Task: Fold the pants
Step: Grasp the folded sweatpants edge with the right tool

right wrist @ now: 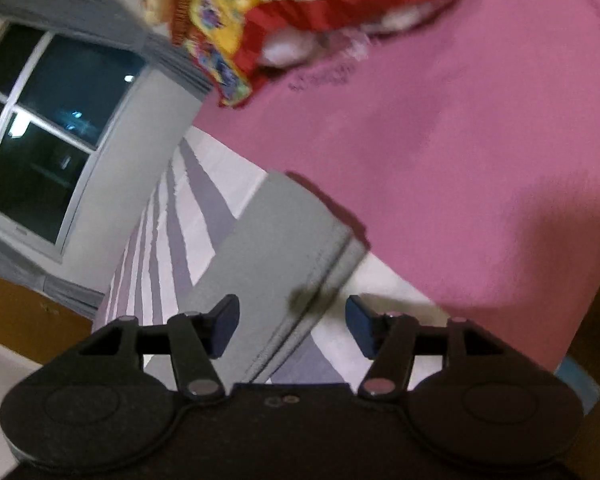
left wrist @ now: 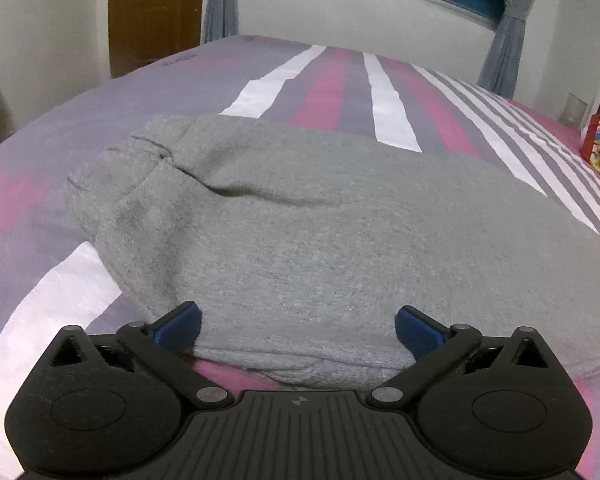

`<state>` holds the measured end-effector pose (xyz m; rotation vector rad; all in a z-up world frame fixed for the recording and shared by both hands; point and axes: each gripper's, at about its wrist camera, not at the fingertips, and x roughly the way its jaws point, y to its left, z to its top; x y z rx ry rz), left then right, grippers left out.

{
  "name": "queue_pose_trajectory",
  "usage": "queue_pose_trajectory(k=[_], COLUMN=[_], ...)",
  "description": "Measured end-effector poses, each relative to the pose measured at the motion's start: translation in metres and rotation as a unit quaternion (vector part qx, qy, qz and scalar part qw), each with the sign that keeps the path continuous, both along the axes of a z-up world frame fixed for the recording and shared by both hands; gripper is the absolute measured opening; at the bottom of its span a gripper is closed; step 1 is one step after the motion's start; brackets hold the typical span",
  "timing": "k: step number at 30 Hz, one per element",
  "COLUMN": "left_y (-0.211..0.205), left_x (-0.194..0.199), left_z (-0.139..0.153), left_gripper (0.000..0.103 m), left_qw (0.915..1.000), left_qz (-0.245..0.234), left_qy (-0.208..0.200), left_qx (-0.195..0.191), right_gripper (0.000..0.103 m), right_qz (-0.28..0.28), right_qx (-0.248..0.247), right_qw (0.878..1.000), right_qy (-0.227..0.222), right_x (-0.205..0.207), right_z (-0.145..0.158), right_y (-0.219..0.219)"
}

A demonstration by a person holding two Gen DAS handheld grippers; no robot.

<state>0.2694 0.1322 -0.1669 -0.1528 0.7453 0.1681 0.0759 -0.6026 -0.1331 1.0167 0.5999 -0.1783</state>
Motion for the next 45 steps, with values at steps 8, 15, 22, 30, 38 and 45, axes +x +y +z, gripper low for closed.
queue_pose_trajectory(k=[8, 15, 22, 30, 38, 45], left_y=[0.003, 0.005, 0.005, 0.005, 0.07, 0.092], left_x=[0.005, 0.002, 0.001, -0.006, -0.051, -0.018], left_z=[0.003, 0.002, 0.001, 0.014, 0.023, -0.009], left_gripper=[0.103, 0.103, 0.103, 0.103, 0.102, 0.103], left_qw=[1.0, 0.9999, 0.9998, 0.9996, 0.9878, 0.9941], left_qz=[-0.008, -0.013, -0.02, -0.014, 0.119, 0.102], left_qy=[0.0, -0.003, -0.002, -0.021, -0.091, 0.002], left_qx=[-0.001, -0.006, -0.003, 0.009, -0.041, -0.036], right_gripper=[0.027, 0.013, 0.014, 0.015, 0.016, 0.017], right_qz=[-0.024, 0.104, 0.052, 0.029, 0.037, 0.018], right_qx=[-0.012, -0.257, -0.143, -0.101, -0.099, -0.063], right_qw=[1.0, 0.941, 0.988, 0.994, 0.994, 0.997], right_qy=[0.001, -0.192, -0.029, -0.042, -0.04, -0.033], right_x=[0.033, 0.01, 0.018, 0.005, 0.005, 0.011], right_z=[-0.011, 0.07, -0.026, -0.027, -0.024, -0.026], right_y=[-0.002, 0.035, -0.013, -0.015, -0.017, -0.021])
